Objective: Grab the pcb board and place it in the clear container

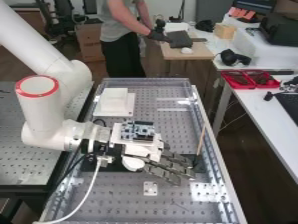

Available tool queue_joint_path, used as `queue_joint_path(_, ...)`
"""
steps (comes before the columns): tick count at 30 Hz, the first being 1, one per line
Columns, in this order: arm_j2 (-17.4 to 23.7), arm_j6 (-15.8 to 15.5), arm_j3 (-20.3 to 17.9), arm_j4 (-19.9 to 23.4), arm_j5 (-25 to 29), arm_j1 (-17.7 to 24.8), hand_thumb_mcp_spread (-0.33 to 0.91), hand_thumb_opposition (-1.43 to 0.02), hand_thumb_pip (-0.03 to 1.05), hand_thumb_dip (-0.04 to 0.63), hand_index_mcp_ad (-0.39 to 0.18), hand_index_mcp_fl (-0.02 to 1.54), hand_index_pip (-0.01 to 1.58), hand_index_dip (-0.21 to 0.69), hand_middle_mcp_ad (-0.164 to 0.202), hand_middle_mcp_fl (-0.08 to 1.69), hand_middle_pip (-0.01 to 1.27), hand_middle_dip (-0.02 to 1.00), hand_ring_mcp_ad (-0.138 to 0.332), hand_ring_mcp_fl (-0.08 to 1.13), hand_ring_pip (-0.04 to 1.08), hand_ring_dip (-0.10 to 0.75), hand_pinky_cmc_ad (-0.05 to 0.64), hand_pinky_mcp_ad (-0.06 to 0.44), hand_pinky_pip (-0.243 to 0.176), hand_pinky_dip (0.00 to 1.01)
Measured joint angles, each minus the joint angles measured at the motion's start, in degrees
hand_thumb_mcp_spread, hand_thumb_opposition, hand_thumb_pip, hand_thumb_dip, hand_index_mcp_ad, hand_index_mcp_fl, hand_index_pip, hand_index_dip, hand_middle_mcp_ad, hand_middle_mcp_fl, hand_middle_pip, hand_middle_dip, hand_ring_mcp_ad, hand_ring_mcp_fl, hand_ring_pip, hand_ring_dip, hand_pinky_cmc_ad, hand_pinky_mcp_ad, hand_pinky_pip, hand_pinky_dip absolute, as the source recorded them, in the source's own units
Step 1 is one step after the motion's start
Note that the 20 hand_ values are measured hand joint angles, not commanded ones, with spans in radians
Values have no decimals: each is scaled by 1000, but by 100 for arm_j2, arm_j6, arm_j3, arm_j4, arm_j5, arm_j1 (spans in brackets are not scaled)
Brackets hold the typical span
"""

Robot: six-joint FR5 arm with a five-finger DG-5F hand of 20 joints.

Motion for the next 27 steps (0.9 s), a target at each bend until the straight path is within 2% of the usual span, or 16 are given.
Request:
queue_joint_path(4,2,22,0,33,-15,-5,429,-927,679,246,-131,468,1538,-24,66,122,126,140,222,-2,101,31,316,195,-75,468)
queue_joint_path(12,22,27,0,68,-24,-11,440,-941,663,236,-136,508,1518,-24,66,140,124,140,222,-2,101,28,316,195,-75,471)
queue_joint_path(20,96,64,-2,133,-65,-14,447,-951,661,236,-133,557,1504,-28,66,185,124,140,218,0,99,28,316,195,-73,386)
queue_joint_path(21,128,88,-8,146,-62,-13,447,-951,661,236,-133,557,1504,-28,66,185,124,140,218,0,101,33,316,199,-59,375)
queue_joint_path(27,378,194,-103,190,-18,-2,442,-951,661,236,-133,557,1506,-37,68,204,124,140,222,14,101,37,316,199,-61,346)
